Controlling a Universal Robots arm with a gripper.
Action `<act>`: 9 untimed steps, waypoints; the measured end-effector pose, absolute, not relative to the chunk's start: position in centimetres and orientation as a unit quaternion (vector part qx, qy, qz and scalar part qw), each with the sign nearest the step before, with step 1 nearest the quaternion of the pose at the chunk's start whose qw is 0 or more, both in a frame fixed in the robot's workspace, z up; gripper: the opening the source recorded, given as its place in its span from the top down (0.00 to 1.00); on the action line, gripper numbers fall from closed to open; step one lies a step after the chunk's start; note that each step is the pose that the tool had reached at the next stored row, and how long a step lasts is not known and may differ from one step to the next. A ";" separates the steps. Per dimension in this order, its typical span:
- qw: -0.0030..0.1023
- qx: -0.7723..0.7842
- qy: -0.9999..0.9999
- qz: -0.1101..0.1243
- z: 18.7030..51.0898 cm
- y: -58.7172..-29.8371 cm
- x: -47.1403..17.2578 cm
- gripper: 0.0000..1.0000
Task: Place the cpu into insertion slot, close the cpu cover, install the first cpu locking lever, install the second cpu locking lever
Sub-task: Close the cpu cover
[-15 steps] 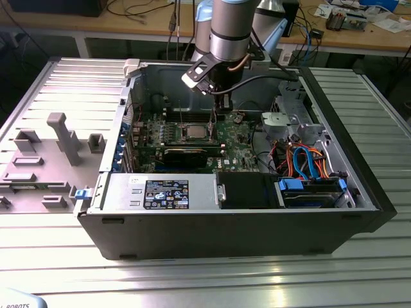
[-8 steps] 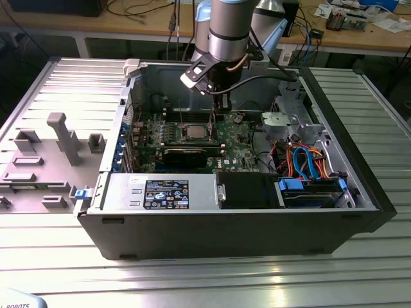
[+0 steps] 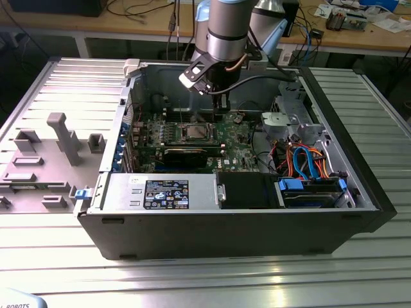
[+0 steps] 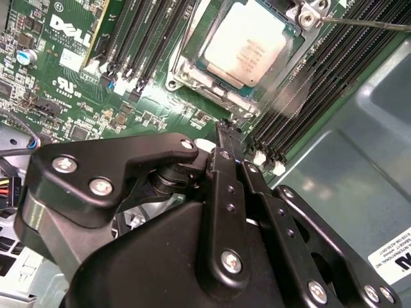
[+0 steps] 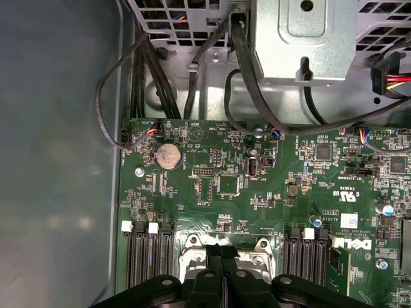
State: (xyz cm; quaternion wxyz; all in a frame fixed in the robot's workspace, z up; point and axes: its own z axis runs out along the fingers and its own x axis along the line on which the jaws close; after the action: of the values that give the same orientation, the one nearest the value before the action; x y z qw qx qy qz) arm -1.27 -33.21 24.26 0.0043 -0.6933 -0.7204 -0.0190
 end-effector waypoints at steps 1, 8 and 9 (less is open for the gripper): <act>0.004 -0.693 -0.720 -0.019 24.3 -33.2 -1.3 0.89; 0.004 -0.693 -0.720 -0.019 24.2 -33.2 -2.0 0.89; 0.004 -0.693 -0.720 -0.019 24.2 -33.3 -2.1 0.89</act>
State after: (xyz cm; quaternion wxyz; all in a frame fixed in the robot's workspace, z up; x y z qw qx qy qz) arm -2.07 -33.25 24.22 0.0043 -0.6933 -0.7204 -0.0189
